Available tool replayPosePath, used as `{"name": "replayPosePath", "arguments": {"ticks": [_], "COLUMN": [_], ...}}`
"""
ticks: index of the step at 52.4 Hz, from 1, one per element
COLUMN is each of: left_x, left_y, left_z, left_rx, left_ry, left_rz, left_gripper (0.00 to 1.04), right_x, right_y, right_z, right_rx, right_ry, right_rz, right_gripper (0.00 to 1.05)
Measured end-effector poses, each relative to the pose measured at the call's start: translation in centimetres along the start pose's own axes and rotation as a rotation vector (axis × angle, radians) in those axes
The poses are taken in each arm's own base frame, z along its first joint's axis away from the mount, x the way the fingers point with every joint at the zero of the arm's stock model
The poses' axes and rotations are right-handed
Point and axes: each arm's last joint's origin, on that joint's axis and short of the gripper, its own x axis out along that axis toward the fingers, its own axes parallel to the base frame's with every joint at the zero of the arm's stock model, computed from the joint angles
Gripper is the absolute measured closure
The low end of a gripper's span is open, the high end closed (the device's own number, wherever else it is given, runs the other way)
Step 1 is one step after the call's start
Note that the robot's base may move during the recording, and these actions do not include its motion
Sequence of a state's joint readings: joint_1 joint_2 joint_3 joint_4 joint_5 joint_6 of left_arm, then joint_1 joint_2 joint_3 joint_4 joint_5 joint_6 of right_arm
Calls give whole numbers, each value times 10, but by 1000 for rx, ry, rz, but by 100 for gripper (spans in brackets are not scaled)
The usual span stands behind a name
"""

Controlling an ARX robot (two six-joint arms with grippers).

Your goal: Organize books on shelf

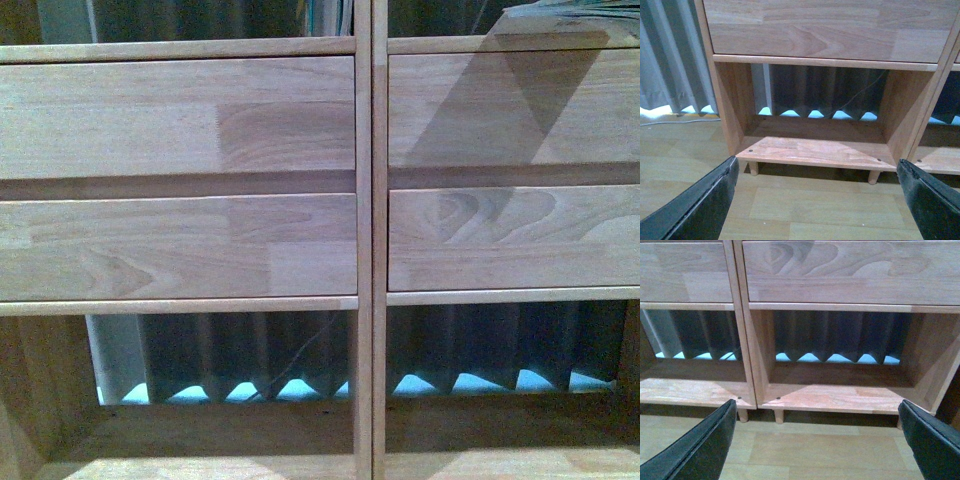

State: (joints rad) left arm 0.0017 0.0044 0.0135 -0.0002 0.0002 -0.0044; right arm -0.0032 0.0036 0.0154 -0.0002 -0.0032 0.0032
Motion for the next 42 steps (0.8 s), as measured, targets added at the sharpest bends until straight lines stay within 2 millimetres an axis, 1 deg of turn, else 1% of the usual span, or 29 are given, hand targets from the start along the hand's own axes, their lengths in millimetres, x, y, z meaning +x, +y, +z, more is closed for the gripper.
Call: {"name": "replayPosePath", "arguments": {"ticks": [42], "left_x": [0], "left_y": [0], "left_z": [0], "left_rx": [0], "left_ry": [0], "left_rz": [0], "left_gripper": [7], "right_x": [0], "right_y": [0], "right_z": [0], "right_rx": [0], "right_ry": [0], "right_rz": [-2], "right_gripper": [7]}}
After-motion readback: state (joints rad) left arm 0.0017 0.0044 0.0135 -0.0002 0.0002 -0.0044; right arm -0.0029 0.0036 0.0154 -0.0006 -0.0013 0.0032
